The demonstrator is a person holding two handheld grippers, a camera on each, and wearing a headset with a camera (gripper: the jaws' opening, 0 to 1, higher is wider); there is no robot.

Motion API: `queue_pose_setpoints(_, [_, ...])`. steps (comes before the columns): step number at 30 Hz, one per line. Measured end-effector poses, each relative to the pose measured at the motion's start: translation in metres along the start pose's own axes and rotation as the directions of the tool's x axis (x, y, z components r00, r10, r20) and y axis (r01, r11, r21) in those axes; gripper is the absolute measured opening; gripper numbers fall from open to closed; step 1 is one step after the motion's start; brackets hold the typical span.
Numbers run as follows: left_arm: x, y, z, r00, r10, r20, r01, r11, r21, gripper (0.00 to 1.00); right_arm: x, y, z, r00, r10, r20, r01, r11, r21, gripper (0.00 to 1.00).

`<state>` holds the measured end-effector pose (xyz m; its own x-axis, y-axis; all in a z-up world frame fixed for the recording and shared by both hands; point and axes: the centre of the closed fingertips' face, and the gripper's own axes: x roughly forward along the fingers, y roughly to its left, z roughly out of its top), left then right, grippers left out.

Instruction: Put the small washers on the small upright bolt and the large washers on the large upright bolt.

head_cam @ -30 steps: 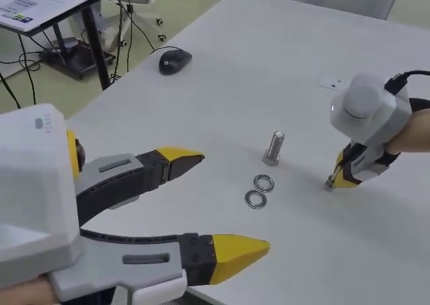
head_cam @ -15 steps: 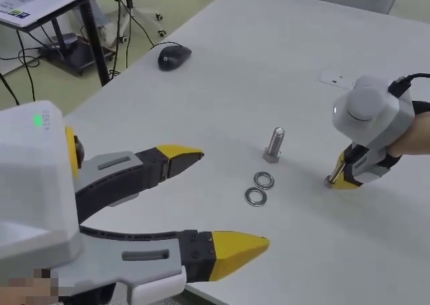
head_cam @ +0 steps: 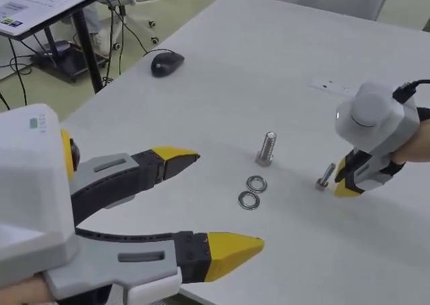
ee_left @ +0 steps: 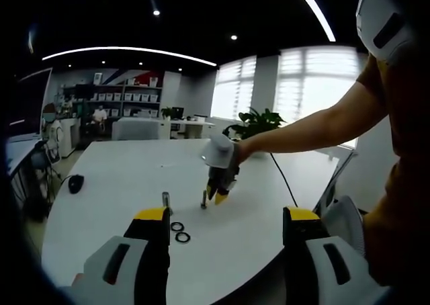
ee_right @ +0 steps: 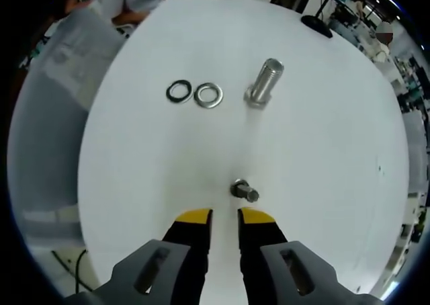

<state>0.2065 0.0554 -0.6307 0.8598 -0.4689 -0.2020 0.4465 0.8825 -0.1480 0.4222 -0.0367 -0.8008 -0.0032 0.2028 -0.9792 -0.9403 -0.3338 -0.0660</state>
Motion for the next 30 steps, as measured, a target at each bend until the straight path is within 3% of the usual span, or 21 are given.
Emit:
queue_pose_setpoints(12, [-0.006, -0.010, -0.001, 0.9999, -0.010, 0.003, 0.010, 1.000, 0.011, 0.68, 0.005, 0.038, 0.014, 0.9990, 0.037, 0.027, -0.036, 0.999, -0.027, 0.17])
queue_pose_setpoints(20, [-0.012, -0.012, 0.000, 1.0000, 0.000, 0.008, 0.000, 1.000, 0.012, 0.68, 0.016, 0.066, 0.043, 0.9956, 0.076, 0.055, -0.071, 0.994, -0.087, 0.18])
queue_pose_setpoints(30, [-0.017, -0.007, 0.003, 0.9993, 0.028, 0.025, -0.028, 1.000, 0.010, 0.68, 0.030, 0.072, 0.083, 0.9900, 0.107, 0.091, -0.095, 0.987, -0.129, 0.19])
